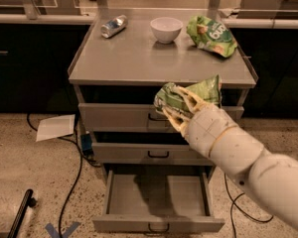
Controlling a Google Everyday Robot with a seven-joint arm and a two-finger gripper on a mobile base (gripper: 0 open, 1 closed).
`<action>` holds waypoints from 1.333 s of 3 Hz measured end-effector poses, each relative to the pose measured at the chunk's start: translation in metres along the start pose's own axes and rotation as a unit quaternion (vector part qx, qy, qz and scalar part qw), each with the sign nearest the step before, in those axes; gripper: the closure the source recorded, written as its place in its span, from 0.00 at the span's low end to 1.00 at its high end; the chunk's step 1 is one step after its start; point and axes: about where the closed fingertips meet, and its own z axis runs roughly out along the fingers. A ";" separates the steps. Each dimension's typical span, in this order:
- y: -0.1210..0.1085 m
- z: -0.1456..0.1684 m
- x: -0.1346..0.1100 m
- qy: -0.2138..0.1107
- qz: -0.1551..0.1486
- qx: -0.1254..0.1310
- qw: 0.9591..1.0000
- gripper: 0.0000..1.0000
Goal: Pick green jalapeno chip bag from bottom drawer and place on counter
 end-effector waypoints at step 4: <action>-0.054 0.114 -0.013 -0.027 -0.047 -0.044 0.998 1.00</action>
Offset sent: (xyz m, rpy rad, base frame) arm 0.1411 0.0597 0.0479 -0.0502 -0.0209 0.1777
